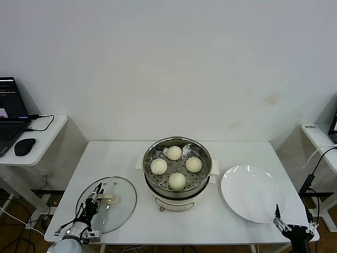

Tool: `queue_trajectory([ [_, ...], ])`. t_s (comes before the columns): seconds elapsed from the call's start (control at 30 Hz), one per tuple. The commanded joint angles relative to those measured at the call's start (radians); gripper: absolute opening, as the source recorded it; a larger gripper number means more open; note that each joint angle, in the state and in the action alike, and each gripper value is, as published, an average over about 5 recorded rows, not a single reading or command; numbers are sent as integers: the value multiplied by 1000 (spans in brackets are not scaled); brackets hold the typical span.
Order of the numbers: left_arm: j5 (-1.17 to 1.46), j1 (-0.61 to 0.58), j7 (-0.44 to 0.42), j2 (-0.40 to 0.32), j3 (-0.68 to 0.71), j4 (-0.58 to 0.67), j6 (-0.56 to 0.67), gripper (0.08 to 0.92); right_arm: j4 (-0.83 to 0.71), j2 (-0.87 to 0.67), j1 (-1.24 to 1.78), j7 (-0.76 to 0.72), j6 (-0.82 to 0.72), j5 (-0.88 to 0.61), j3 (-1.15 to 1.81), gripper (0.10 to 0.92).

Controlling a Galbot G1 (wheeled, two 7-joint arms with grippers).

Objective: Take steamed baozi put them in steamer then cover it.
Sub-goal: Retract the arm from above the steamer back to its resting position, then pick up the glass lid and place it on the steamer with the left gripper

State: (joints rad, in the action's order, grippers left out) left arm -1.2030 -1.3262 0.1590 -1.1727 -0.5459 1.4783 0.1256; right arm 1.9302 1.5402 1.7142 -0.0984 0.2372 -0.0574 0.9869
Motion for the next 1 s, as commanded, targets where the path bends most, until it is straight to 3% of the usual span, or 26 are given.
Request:
queue_trajectory([
  [0.03,21,0,36,-1,-5,-11,8,376,2,-1,1,0,1,1,-3,823],
  [0.3,35,-52,128,0,-41,62,26,165,13,-3,4,-2,4,8,-16,823],
  [0.47,55,-134,131,20,-100,234,-2,149,25,-3,3,-4,4,16,-28,823],
  [0.6,108,-183,77,52,-166,372,-70,149,42,-1,8,-4,4,23,-37,823],
  [0.77,199,-190,-50,113,-236,480,-189,149,49,-1,14,-6,8,38,-53,823],
  [1.0,397,-159,-141,232,-151,656,-334,149,52,-5,17,-6,10,59,-81,823],
])
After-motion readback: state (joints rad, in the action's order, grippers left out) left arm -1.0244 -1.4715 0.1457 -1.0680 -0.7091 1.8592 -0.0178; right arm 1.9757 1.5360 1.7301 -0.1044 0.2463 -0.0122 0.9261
